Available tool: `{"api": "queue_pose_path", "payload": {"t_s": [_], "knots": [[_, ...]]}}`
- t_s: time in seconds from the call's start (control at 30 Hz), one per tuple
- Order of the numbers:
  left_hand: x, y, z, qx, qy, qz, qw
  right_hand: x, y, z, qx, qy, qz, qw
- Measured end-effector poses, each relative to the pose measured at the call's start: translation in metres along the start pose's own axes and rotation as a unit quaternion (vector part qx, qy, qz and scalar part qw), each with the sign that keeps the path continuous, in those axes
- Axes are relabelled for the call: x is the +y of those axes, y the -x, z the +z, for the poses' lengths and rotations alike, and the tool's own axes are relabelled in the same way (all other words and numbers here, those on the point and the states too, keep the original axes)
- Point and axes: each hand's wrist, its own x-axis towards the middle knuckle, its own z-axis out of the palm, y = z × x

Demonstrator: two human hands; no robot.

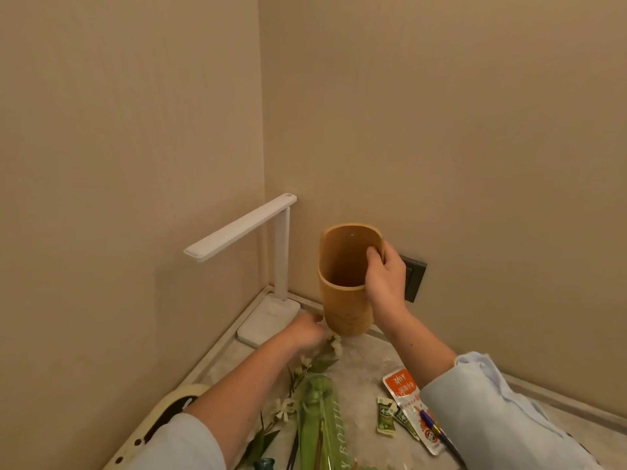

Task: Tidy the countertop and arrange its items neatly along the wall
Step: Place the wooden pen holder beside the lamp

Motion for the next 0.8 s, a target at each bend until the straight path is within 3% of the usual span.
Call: {"api": "queue_pose_path", "payload": {"t_s": [0.13, 0.27, 0.5, 0.8], "knots": [[-0.007, -0.009, 0.014, -0.068, -0.131, -0.031, 0.989, 0.005, -0.004, 0.004, 0.002, -0.022, 0.005, 1.0], [-0.001, -0.009, 0.025, -0.128, -0.202, 0.008, 0.971, 0.009, -0.009, 0.007, 0.007, -0.041, 0.01, 0.999], [0.003, -0.005, 0.035, -0.17, -0.145, 0.022, 0.974, 0.018, -0.016, 0.018, -0.002, -0.067, 0.037, 0.997], [-0.015, -0.009, 0.012, -0.083, 0.001, -0.015, 0.996, 0.036, -0.017, 0.044, 0.049, -0.062, 0.069, 0.995]]}}
